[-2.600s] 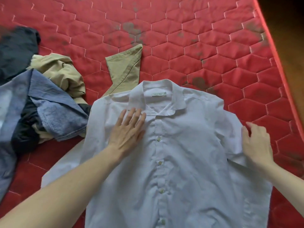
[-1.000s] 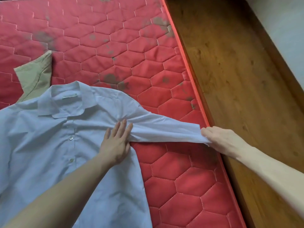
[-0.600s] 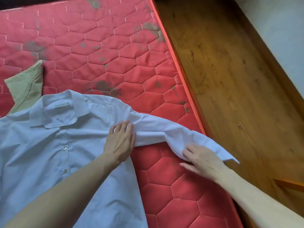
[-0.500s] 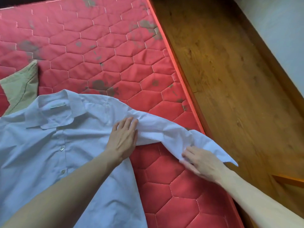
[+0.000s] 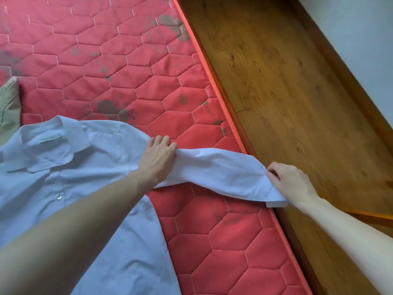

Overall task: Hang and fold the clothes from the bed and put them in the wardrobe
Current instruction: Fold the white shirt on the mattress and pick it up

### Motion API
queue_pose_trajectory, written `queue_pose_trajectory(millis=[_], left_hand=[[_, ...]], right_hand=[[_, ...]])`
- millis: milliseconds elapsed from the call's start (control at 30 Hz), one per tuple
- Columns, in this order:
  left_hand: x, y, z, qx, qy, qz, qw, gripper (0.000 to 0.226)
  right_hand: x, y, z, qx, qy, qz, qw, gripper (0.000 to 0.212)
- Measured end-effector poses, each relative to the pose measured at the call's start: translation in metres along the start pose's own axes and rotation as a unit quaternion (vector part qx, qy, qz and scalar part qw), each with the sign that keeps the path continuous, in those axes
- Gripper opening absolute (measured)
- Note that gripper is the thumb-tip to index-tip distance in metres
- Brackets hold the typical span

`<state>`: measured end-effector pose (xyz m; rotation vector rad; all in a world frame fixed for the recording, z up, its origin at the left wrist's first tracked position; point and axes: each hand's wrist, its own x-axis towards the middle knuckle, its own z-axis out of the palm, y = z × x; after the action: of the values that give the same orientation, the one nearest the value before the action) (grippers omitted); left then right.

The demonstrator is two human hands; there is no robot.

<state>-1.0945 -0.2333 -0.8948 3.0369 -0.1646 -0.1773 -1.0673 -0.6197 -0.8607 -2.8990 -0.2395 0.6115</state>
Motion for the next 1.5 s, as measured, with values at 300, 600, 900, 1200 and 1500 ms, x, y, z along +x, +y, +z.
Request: queue_pose_trajectory(millis=[300, 600, 900, 1200, 1500], left_hand=[[0.021, 0.001, -0.016, -0.102, 0.115, -0.158, 0.975, 0.033], [-0.002, 0.032, 0.014, -0.062, -0.004, -0.051, 0.997, 0.05], [-0.001, 0.044, 0.032, -0.087, -0.14, -0.017, 0.986, 0.082], [0.003, 0.051, 0.031, -0.09, -0.147, -0.037, 0.984, 0.085], [-0.007, 0.051, 0.018, -0.127, -0.057, -0.013, 0.99, 0.081]], right_hand=[[0.046, -0.008, -0.041, 0.041, 0.258, -0.038, 0.965, 0.015], [0.069, -0.034, 0.01, 0.309, 0.009, 0.25, 0.918, 0.047], [0.127, -0.034, 0.034, 0.556, -0.088, 0.328, 0.759, 0.079], [0.136, -0.054, -0.017, 0.788, 0.078, 0.337, 0.509, 0.028], [0.1, -0.071, -0.059, 0.787, 0.079, 0.362, 0.494, 0.02]])
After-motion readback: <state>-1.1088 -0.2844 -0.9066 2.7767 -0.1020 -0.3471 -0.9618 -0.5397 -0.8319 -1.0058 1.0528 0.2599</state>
